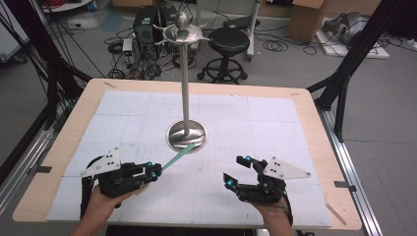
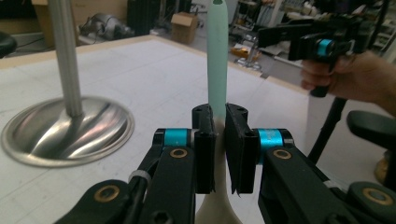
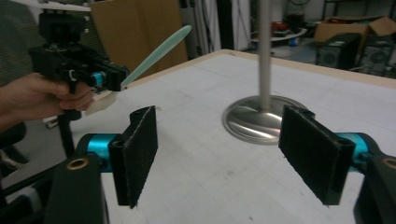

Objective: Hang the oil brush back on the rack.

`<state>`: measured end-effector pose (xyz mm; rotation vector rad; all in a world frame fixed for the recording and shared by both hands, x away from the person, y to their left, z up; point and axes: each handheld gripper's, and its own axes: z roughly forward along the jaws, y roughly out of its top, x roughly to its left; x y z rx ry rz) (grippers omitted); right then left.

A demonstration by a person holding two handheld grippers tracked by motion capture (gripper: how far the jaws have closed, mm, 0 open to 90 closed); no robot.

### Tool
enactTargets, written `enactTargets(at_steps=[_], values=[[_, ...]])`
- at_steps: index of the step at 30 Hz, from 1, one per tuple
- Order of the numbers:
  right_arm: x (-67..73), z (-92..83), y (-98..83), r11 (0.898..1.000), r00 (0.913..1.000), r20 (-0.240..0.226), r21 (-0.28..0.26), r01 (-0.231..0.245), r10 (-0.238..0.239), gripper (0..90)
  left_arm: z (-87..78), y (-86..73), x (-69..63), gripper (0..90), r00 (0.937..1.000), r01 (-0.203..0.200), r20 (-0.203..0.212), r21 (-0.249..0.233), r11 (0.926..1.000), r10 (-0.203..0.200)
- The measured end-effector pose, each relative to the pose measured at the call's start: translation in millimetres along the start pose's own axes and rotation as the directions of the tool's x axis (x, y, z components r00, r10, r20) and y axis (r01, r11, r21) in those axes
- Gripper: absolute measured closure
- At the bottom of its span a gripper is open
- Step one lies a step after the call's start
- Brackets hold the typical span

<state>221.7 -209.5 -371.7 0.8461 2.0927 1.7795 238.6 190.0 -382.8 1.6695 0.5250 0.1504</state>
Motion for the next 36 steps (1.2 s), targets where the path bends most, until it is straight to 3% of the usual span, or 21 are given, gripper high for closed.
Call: enactTargets(at_steps=[6,8,12,23,28,36], values=[[12.9,30.6,16.6,0.999,0.9927,-0.111,0.012,0.049,-0.047,34.8,2.9,6.1,-9.2,81.9,0.9985,-0.016,0.051,-0.024,0.9996,0.017],[14.0,33.1,18.2,0.999,0.9920,-0.116,0.013,0.051,-0.049,35.5,3.3,6.8,-9.9,81.9,0.9981,-0.023,0.056,-0.024,0.9994,0.025],[19.6,46.8,28.6,0.998,0.9831,-0.175,0.016,0.058,-0.055,39.4,5.7,8.3,-13.8,81.9,0.9974,-0.045,0.055,-0.019,0.9988,0.046],[30.8,63.7,46.1,0.996,0.9731,-0.217,0.028,0.085,-0.077,44.1,8.9,7.9,-17.8,81.9,0.9967,-0.065,0.049,-0.002,0.9979,0.065],[32.8,67.2,50.2,0.999,0.9736,-0.226,0.029,0.036,-0.028,49.3,10.2,7.5,-18.1,81.8,0.9965,-0.073,0.040,0.008,0.9973,0.073],[35.8,70.9,55.6,0.999,0.9741,-0.225,0.017,0.027,-0.023,57.2,15.8,7.4,-22.3,81.8,0.9963,-0.084,0.023,0.023,0.9962,0.083]])
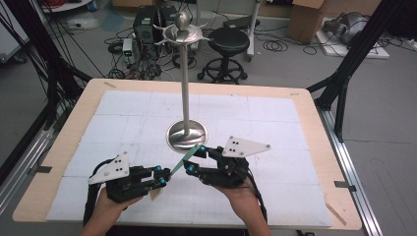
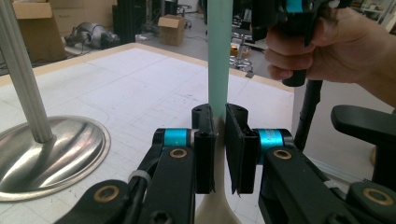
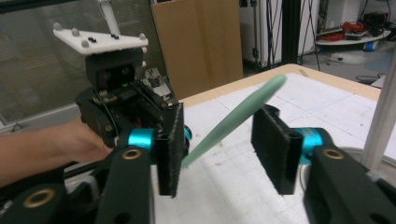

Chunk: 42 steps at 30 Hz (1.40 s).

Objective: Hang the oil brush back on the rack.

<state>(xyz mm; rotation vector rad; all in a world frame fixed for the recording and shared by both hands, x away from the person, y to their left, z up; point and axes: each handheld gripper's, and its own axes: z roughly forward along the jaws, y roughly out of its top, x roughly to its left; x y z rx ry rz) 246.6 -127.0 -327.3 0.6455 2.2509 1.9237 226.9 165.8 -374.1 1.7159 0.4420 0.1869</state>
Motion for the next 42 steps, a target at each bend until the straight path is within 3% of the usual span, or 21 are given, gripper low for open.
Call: enactTargets(at_steps=[5,13,15,16,19,20,21,23,24,27,32,35,37,40,41,42], values=[[1.1,2.5,4.1,1.000,0.9996,-0.021,-0.025,-0.017,0.016,63.1,3.1,1.4,-2.6,81.7,0.9999,-0.016,-0.006,0.012,0.9998,0.016],[7.7,5.4,11.9,1.000,0.9999,-0.012,-0.026,0.007,-0.007,76.9,5.5,2.9,-5.8,81.8,0.9998,-0.022,-0.001,0.009,0.9997,0.022],[9.0,6.0,13.4,1.000,0.9996,-0.027,-0.023,0.010,-0.010,79.2,5.7,3.1,-6.1,82.2,0.9996,-0.027,0.008,0.015,0.9995,0.027],[11.1,7.0,14.8,1.000,0.9980,-0.063,-0.017,0.009,-0.010,82.5,5.7,2.9,-6.2,82.3,0.9994,-0.031,0.013,0.014,0.9994,0.031],[11.7,7.1,16.2,1.000,0.9949,-0.101,-0.014,0.007,-0.008,82.9,4.2,3.3,-5.8,81.6,0.9977,-0.022,0.064,0.007,0.9997,0.021],[11.5,6.6,16.9,1.000,0.9937,-0.112,-0.011,0.000,-0.001,83.0,3.3,3.8,-5.8,75.9,0.9970,-0.006,0.077,-0.005,1.0000,0.006],[11.1,5.3,18.1,1.000,0.9911,-0.133,-0.011,-0.006,0.005,83.0,2.8,4.3,-5.5,66.4,0.9960,0.006,0.089,-0.011,0.9999,-0.005],[10.0,3.1,19.3,1.000,0.9866,-0.163,-0.030,-0.009,0.004,83.0,1.4,4.6,-5.5,62.4,0.9940,0.001,0.109,-0.026,0.9997,0.002],[7.1,1.0,21.2,0.999,0.9792,-0.203,-0.052,-0.004,-0.007,83.1,1.1,4.7,-5.3,61.1,0.9921,0.003,0.125,-0.027,0.9996,0.000],[5.3,0.1,22.5,0.999,0.9735,-0.228,-0.053,0.006,-0.018,83.0,2.2,4.8,-4.9,61.3,0.9884,0.001,0.152,-0.026,0.9997,0.003],[1.7,4.8,23.8,0.998,0.9533,-0.299,-0.051,0.030,-0.044,83.0,9.6,7.0,-7.9,72.2,0.9811,-0.018,0.193,-0.003,0.9998,0.019],[1.0,6.5,23.9,0.998,0.9484,-0.313,-0.048,0.036,-0.049,83.1,10.2,7.5,-8.7,83.5,0.9823,-0.044,0.182,0.001,0.9990,0.044],[0.6,7.2,23.9,0.998,0.9429,-0.329,-0.046,0.037,-0.051,83.1,10.5,7.3,-8.4,83.7,0.9829,-0.041,0.180,0.002,0.9992,0.040],[1.1,7.4,23.4,0.999,0.9503,-0.309,-0.044,0.024,-0.036,82.4,10.3,7.7,-8.3,84.0,0.9877,-0.039,0.151,0.004,0.9992,0.038],[3.6,7.7,22.9,0.998,0.9679,-0.250,-0.055,0.011,-0.025,68.2,10.3,7.9,-8.2,84.2,0.9906,-0.038,0.132,0.003,0.9993,0.038],[3.6,7.7,22.9,0.998,0.9679,-0.250,-0.055,0.011,-0.025,68.2,10.3,8.2,-8.1,84.2,0.9935,-0.037,0.108,0.003,0.9993,0.037]])
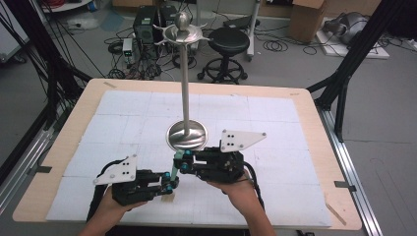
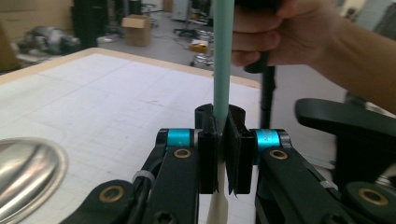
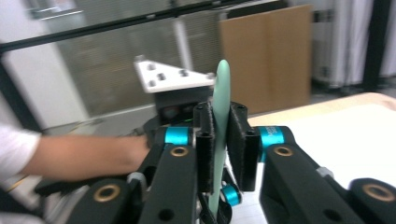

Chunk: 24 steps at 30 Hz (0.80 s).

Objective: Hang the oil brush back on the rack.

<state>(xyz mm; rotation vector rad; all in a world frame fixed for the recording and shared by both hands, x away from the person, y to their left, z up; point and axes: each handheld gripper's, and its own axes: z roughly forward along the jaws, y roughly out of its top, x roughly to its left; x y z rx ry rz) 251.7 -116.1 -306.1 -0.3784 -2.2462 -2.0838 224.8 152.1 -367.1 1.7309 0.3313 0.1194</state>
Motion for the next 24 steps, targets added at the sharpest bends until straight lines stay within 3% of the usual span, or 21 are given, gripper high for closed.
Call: enactTargets(at_steps=[1,2,3,5,9,10,11,13,19,24], values=[[2.8,1.0,-1.1,1.000,0.9961,0.088,-0.008,-0.008,0.009,60.1,0.3,0.2,0.3,84.3,0.9997,0.004,-0.023,-0.003,1.0000,-0.004],[4.9,1.8,-2.0,1.000,0.9908,0.135,-0.014,-0.009,0.011,56.0,0.8,0.5,0.4,84.3,0.9989,0.010,-0.045,-0.008,0.9999,-0.010],[4.9,1.8,-2.0,1.000,0.9908,0.135,-0.014,-0.009,0.011,56.0,1.1,0.7,0.8,84.3,0.9976,0.016,-0.067,-0.013,0.9998,-0.017],[7.5,4.0,-3.3,1.000,0.9801,0.198,-0.020,0.003,0.001,54.6,1.7,1.0,0.6,84.3,0.9938,0.025,-0.107,-0.022,0.9994,-0.027],[12.7,9.1,-4.9,1.000,0.9604,0.278,-0.026,-0.006,0.013,54.2,4.0,1.7,-0.9,84.4,0.9850,0.019,-0.171,-0.013,0.9997,-0.021],[14.8,12.1,-5.7,1.000,0.9446,0.328,-0.018,-0.008,0.013,54.0,4.8,2.0,-1.4,84.4,0.9825,0.017,-0.185,-0.009,0.9998,-0.018],[14.8,12.1,-5.7,1.000,0.9446,0.328,-0.018,-0.008,0.013,54.0,5.7,2.3,-1.9,84.4,0.9790,0.017,-0.203,-0.005,0.9999,-0.017],[16.2,14.3,-6.3,0.999,0.9301,0.366,-0.027,-0.020,0.028,54.3,7.9,2.9,-2.2,84.4,0.9756,0.023,-0.218,-0.003,0.9997,-0.023],[20.3,19.2,-3.8,0.999,0.9022,0.429,-0.036,-0.028,0.041,56.5,15.9,3.8,-6.4,84.4,0.9616,0.012,-0.274,0.021,0.9997,-0.005],[24.6,19.0,2.2,0.997,0.8942,0.444,-0.065,-0.031,0.056,65.6,20.1,3.9,-9.1,84.4,0.9522,0.000,-0.305,0.034,0.9994,0.010]])
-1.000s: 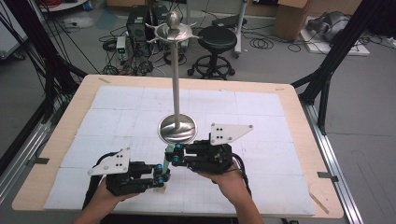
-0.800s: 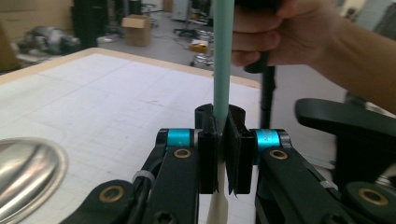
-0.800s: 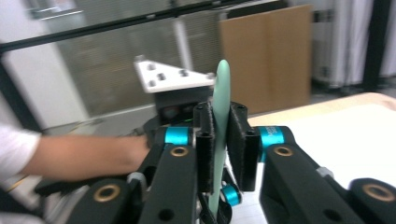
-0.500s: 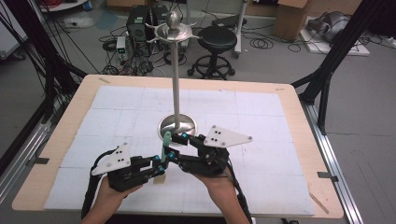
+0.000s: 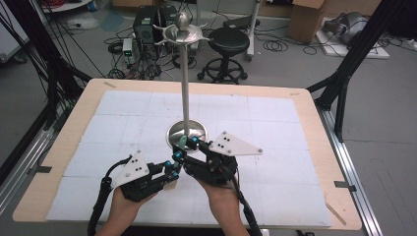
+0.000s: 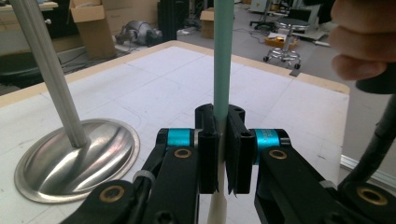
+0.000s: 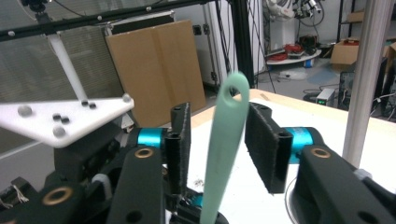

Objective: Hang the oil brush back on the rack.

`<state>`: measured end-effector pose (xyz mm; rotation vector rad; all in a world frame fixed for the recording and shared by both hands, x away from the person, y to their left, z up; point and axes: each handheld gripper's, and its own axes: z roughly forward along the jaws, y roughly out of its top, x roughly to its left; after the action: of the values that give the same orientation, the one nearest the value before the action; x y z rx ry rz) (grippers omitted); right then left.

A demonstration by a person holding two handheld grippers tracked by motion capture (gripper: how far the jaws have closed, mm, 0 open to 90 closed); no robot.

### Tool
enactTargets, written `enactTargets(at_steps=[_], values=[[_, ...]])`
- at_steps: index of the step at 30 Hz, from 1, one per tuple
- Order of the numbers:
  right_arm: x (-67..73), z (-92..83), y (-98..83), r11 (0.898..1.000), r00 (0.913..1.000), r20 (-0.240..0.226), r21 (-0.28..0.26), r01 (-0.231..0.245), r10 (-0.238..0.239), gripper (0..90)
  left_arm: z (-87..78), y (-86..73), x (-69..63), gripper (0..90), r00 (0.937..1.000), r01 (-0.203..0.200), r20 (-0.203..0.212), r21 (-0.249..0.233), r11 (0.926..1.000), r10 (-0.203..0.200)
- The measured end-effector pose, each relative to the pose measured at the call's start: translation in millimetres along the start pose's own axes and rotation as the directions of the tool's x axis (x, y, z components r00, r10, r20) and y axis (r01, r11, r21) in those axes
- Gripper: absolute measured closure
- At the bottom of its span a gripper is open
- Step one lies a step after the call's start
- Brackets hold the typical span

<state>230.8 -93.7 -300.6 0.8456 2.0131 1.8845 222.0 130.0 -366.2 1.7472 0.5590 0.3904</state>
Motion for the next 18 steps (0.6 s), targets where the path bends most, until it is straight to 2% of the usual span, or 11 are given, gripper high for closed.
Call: enactTargets(at_steps=[2,4,6,9,11,12,13,14,15,17,18], values=[[0.7,-0.3,2.3,1.000,0.9999,-0.001,0.001,-0.014,0.014,72.9,0.3,-0.3,-1.3,84.5,0.9999,-0.007,-0.010,-0.002,1.0000,0.007],[0.2,-0.2,2.5,1.000,0.9998,0.001,0.001,-0.018,0.018,74.3,-0.6,-0.3,-2.2,84.5,0.9997,-0.013,-0.021,-0.002,0.9999,0.013],[-2.4,-0.5,3.1,0.999,0.9990,-0.018,-0.002,-0.042,0.042,76.7,-1.6,0.2,-2.1,84.5,0.9999,-0.003,-0.010,-0.006,1.0000,0.003],[-3.2,0.0,3.5,0.999,0.9980,-0.046,-0.006,-0.044,0.044,77.5,-2.9,0.6,-1.6,84.4,1.0000,0.000,0.004,-0.010,0.9999,0.000],[-4.1,-0.6,4.1,0.999,0.9970,-0.066,-0.005,-0.041,0.040,77.9,-4.8,0.6,0.6,84.3,0.9994,0.009,0.033,-0.016,0.9998,-0.009],[-6.0,-1.2,4.5,0.999,0.9947,-0.094,-0.010,-0.043,0.042,78.2,-6.4,-0.7,2.0,84.0,0.9974,0.021,0.069,-0.029,0.9993,-0.019],[-6.0,-1.2,4.5,0.999,0.9947,-0.094,-0.010,-0.043,0.042,78.2,-6.4,-0.7,2.0,83.6,0.9974,0.021,0.069,-0.029,0.9993,-0.019],[-7.9,-2.0,5.2,0.999,0.9915,-0.123,-0.001,-0.043,0.042,78.5,-8.7,-2.4,6.5,79.6,0.9906,0.041,0.132,-0.035,0.9986,-0.036],[-7.9,-2.0,5.2,0.999,0.9915,-0.123,-0.001,-0.043,0.042,78.5,-8.7,-2.4,6.5,74.7,0.9906,0.041,0.132,-0.035,0.9986,-0.036],[-11.6,-3.7,4.7,1.000,0.9880,-0.152,0.005,-0.029,0.029,78.7,-11.7,-2.3,10.5,68.1,0.9855,0.044,0.166,-0.041,0.9982,-0.037],[-13.2,-4.2,4.4,1.000,0.9855,-0.167,0.004,-0.030,0.031,78.8,-14.6,-1.6,15.2,65.1,0.9799,0.055,0.194,-0.055,0.9969,-0.044]])
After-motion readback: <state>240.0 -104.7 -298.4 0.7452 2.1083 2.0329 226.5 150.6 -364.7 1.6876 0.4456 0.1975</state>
